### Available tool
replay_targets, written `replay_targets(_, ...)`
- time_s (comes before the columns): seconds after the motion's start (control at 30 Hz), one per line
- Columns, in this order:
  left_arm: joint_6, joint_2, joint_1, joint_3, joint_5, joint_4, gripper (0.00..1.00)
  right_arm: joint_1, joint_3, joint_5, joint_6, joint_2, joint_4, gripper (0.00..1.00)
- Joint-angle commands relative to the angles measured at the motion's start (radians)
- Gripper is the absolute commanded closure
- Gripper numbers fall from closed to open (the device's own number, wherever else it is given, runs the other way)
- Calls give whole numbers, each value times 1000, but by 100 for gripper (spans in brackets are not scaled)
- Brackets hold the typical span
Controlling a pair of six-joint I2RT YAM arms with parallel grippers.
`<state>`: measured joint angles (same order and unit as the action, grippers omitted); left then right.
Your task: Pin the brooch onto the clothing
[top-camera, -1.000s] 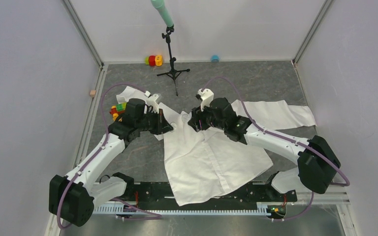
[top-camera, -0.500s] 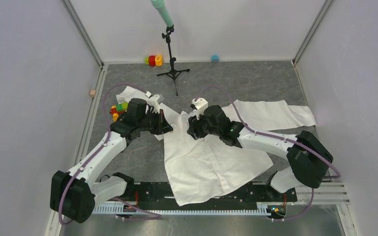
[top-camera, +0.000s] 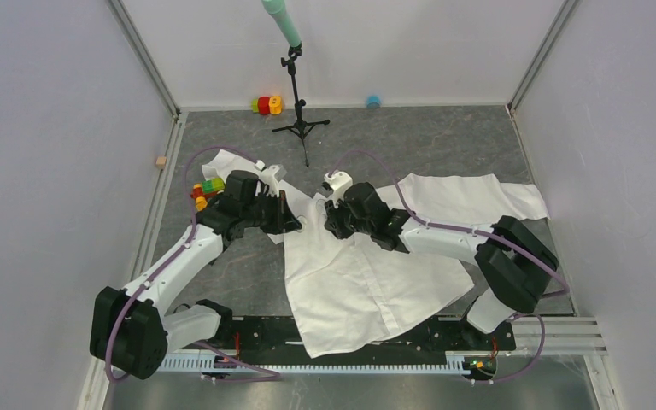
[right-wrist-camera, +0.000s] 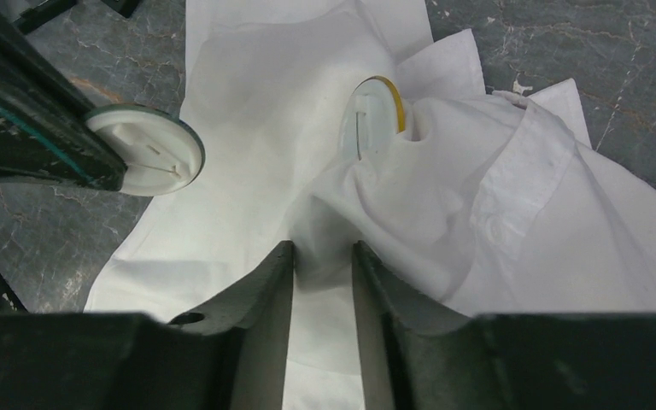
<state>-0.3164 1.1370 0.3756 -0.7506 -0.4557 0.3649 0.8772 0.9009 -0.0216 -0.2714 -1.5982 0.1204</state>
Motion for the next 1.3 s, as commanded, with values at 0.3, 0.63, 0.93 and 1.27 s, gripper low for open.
replay_targets(0.3, -89, 6, 55, -10, 125, -7, 98, 6, -11, 29, 18, 74, 60, 100)
replay_targets(0.63, -90, 71, 168, -52, 258, 20, 98, 6, -98, -8, 1, 171, 137, 100)
replay_targets(0.93, -95, 75, 198, -70, 271, 9, 98, 8, -106, -94, 6, 166, 142, 100)
replay_targets(1.27, -108, 110, 227, -100, 279, -1, 98, 27, -65, -157, 41, 128, 95, 100)
